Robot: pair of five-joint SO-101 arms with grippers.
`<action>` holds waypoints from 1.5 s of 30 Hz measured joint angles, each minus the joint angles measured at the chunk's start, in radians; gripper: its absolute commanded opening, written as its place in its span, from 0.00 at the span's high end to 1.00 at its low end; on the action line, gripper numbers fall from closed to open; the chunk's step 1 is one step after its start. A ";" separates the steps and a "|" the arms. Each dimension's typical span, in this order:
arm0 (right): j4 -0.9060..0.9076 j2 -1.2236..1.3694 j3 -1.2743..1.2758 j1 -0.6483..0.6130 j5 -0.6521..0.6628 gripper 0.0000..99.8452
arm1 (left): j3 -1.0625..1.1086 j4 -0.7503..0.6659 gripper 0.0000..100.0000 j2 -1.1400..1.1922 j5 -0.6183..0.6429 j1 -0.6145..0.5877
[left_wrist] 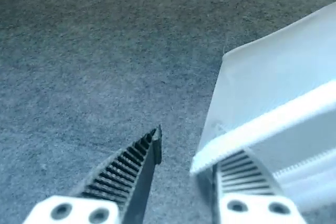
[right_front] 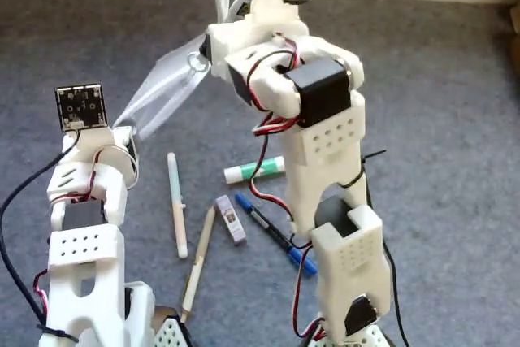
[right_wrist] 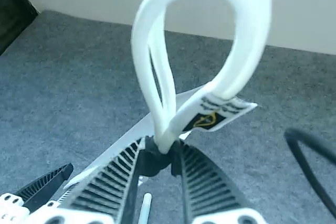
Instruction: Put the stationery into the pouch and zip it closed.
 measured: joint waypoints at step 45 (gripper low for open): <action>0.000 -0.397 0.904 0.278 0.302 0.74 | -0.804 0.893 0.99 -0.003 0.098 0.049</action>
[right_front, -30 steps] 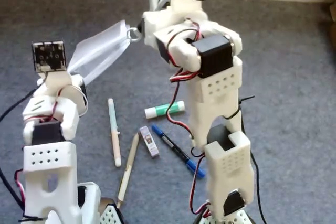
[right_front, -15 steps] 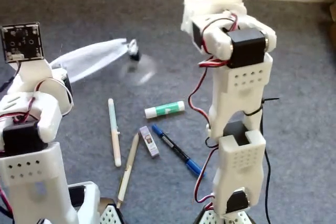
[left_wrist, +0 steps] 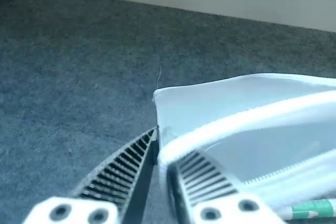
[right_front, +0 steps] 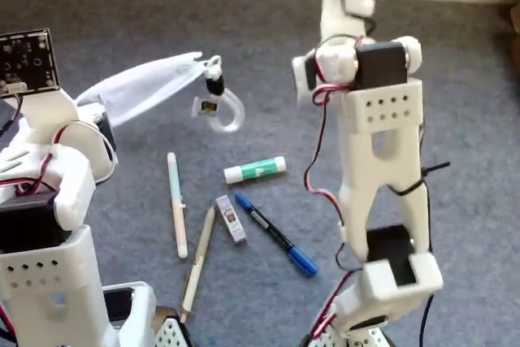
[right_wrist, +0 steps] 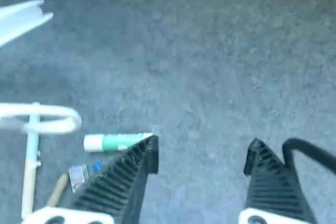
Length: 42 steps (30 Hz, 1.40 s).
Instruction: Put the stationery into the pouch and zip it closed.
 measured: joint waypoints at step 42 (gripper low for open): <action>-0.799 -0.037 1.201 -0.407 0.084 0.85 | 0.015 0.049 0.99 0.000 0.058 -0.141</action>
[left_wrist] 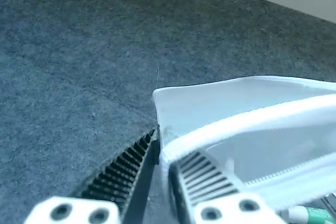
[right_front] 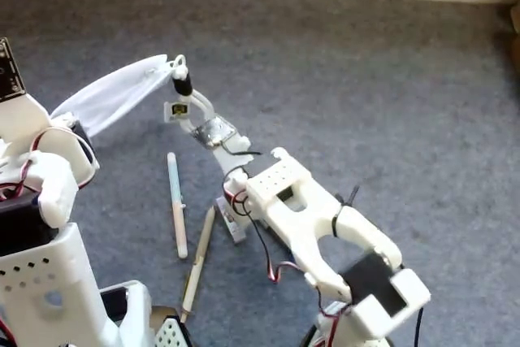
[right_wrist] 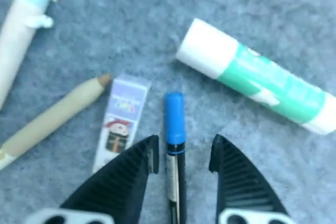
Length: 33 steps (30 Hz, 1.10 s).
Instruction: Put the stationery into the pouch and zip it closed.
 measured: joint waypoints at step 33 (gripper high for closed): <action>0.161 -0.779 -0.173 0.153 0.003 0.99 | 0.000 0.014 0.99 0.000 0.032 0.038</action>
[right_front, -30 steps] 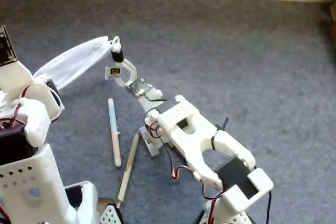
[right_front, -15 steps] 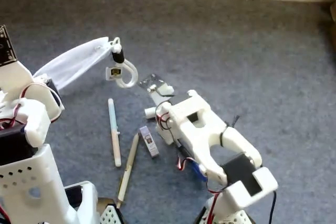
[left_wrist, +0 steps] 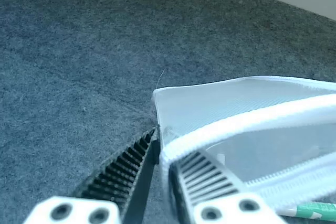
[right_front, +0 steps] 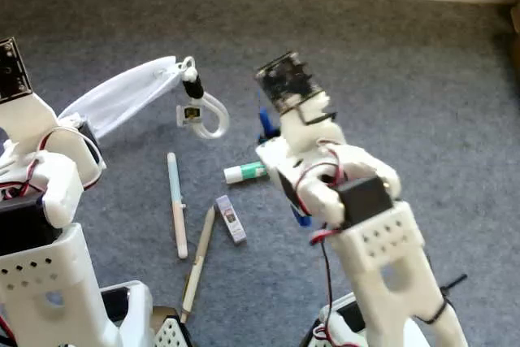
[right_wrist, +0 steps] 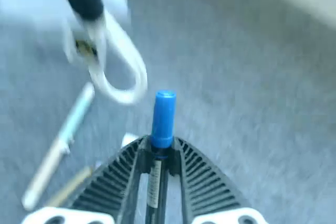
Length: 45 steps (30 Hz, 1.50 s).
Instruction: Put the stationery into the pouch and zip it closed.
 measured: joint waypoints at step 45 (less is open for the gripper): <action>-1.229 -0.037 0.304 -0.373 -0.193 0.99 | 0.121 0.026 0.99 -0.012 -0.003 0.080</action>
